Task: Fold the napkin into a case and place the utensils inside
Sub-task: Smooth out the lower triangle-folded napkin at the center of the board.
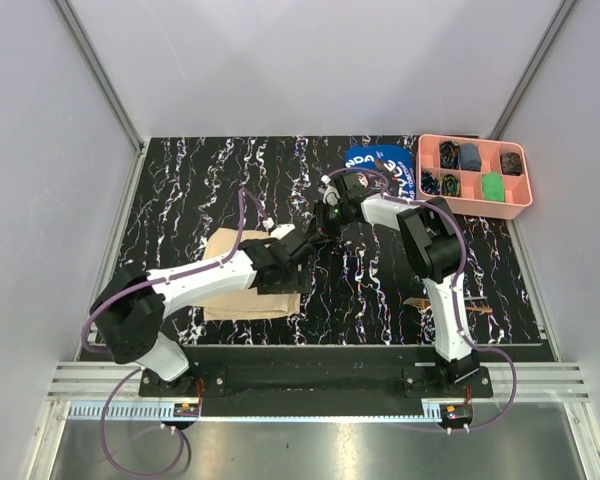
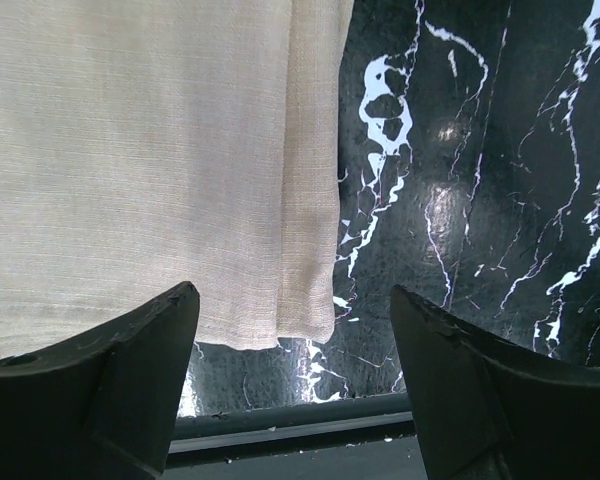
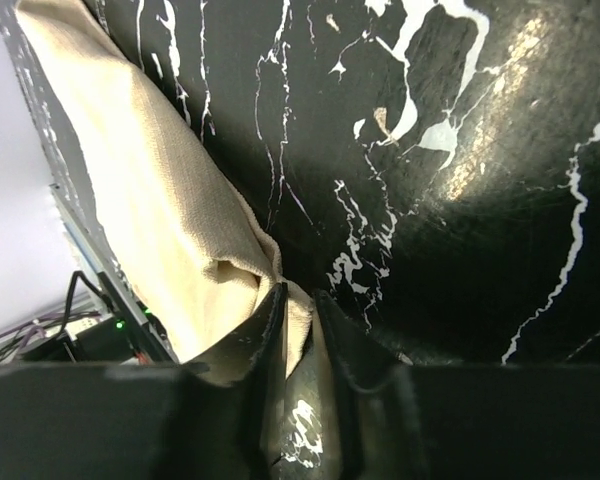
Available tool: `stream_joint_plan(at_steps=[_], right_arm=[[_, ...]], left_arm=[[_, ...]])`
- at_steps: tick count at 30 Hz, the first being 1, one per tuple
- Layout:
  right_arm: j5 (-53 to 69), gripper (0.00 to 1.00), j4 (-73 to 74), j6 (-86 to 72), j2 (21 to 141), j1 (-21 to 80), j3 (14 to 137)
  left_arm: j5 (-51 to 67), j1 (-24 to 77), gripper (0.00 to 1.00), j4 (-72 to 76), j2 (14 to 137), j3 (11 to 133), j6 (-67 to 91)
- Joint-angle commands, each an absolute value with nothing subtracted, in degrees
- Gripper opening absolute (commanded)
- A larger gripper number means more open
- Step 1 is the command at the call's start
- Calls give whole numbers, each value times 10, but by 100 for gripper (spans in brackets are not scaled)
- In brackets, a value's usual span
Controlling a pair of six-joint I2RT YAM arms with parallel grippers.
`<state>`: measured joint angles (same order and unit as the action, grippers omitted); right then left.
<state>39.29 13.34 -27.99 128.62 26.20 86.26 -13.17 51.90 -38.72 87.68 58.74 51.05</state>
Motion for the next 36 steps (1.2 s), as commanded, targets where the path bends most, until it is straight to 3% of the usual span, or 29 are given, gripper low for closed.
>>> stream_joint_plan(at_steps=[1,11,17,29,33,36], right_arm=[[345,19,169,-252,1312,272,875],[331,0,169,-253,1303,274,867],[316,0,168,-258,1304,273,870],[316,0,168,-275,1305,273,885],[310,0,168,-279,1303,273,887],[308,0,166,-287,1307,273,892]], left_arm=[[-106,520,80,-367,923,613,505],[-150,541,68,-398,959,636,501],[-181,553,52,-424,965,643,502],[-189,577,49,-442,969,629,510],[-187,577,40,-440,969,628,506],[-185,577,28,-439,964,628,502]])
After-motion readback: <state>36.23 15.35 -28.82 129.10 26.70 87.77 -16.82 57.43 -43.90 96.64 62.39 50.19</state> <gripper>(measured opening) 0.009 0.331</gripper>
